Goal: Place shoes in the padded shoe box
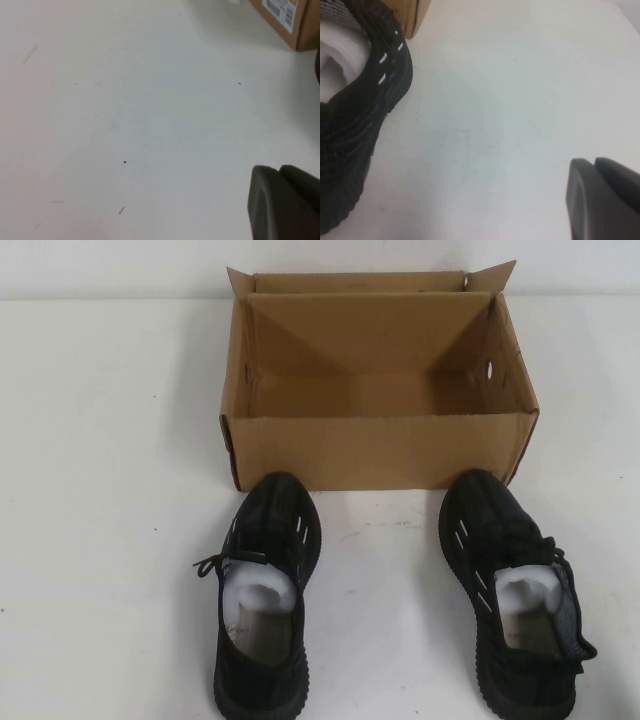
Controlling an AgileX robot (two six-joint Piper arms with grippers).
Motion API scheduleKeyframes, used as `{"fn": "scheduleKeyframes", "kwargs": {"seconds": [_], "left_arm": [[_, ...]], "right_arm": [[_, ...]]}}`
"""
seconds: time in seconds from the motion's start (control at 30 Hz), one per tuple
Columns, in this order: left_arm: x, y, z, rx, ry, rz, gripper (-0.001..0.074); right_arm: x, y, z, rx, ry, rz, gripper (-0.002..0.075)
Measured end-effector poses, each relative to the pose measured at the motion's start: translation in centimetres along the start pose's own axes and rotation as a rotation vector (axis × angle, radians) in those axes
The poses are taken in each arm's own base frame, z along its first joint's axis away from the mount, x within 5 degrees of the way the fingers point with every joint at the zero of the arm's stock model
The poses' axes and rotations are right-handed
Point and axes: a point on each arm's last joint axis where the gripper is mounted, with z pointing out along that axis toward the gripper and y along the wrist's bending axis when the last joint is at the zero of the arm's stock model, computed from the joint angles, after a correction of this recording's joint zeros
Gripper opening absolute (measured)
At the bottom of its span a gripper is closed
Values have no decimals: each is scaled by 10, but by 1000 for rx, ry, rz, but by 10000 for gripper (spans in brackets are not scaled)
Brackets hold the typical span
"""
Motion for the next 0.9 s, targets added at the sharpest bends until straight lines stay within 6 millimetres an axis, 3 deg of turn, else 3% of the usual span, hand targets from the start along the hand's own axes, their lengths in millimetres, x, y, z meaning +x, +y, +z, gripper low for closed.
{"fn": "scheduleKeyframes", "kwargs": {"seconds": [0.2, 0.5, 0.63, 0.77, 0.9], "left_arm": [[0, 0, 0, 0, 0, 0, -4], [0, 0, 0, 0, 0, 0, -4], [0, 0, 0, 0, 0, 0, -4], [0, 0, 0, 0, 0, 0, -4], [0, 0, 0, 0, 0, 0, -4]], "right_arm": [[-6, 3, 0, -33, -68, 166, -8], [-26, -4, -4, -62, -289, 705, -8], [-28, -7, -5, -44, -322, 736, -8], [-29, -6, -5, -84, -317, 919, -8], [-43, 0, -8, -159, -262, 933, -3]]}}
